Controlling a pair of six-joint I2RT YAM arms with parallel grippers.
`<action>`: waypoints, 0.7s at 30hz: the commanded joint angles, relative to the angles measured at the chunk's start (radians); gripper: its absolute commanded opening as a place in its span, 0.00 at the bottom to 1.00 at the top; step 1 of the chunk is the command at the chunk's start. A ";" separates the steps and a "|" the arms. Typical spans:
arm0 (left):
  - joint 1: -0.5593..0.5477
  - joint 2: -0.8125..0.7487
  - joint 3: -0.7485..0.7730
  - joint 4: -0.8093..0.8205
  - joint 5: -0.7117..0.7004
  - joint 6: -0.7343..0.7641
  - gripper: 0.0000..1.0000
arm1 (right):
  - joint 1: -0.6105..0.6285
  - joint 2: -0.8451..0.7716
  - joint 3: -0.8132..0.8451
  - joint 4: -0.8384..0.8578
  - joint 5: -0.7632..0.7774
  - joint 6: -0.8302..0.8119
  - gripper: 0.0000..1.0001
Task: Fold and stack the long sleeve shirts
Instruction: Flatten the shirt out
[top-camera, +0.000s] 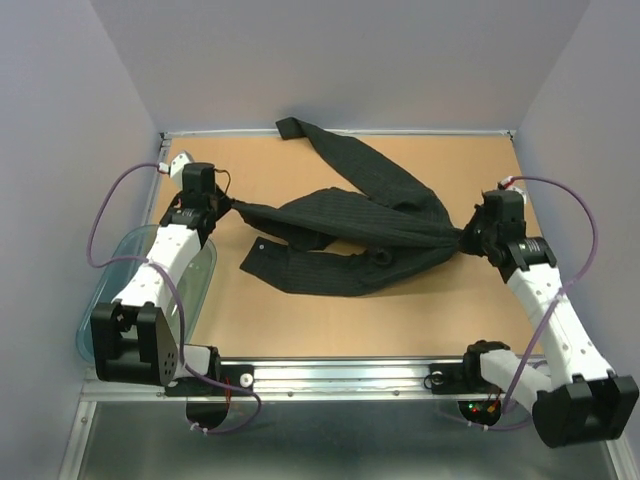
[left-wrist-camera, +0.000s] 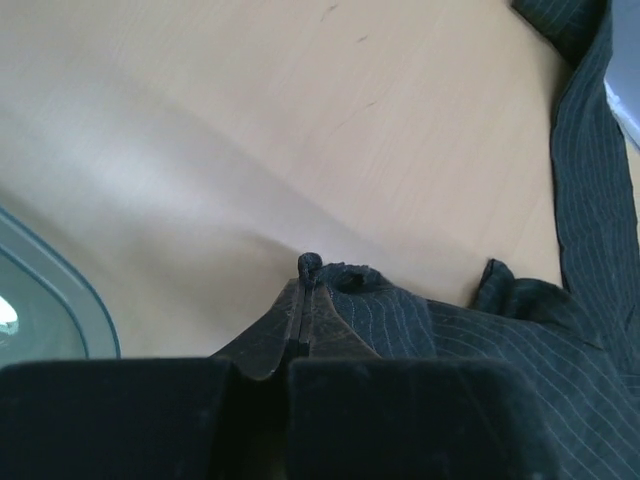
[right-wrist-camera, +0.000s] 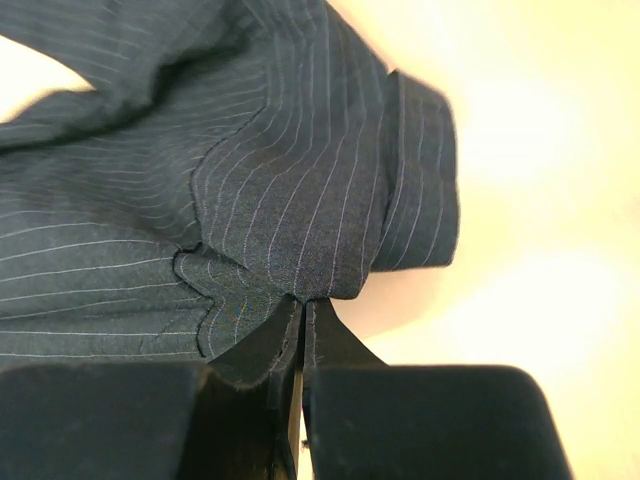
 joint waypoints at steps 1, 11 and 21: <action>0.011 0.064 0.178 0.024 -0.021 0.075 0.00 | -0.009 0.169 0.141 0.067 0.013 -0.022 0.01; 0.020 0.607 1.511 -0.240 0.095 0.207 0.00 | -0.046 0.558 0.972 0.219 -0.041 -0.114 0.01; 0.023 0.077 0.612 0.277 0.045 0.254 0.00 | -0.046 0.285 0.606 0.456 -0.085 -0.243 0.01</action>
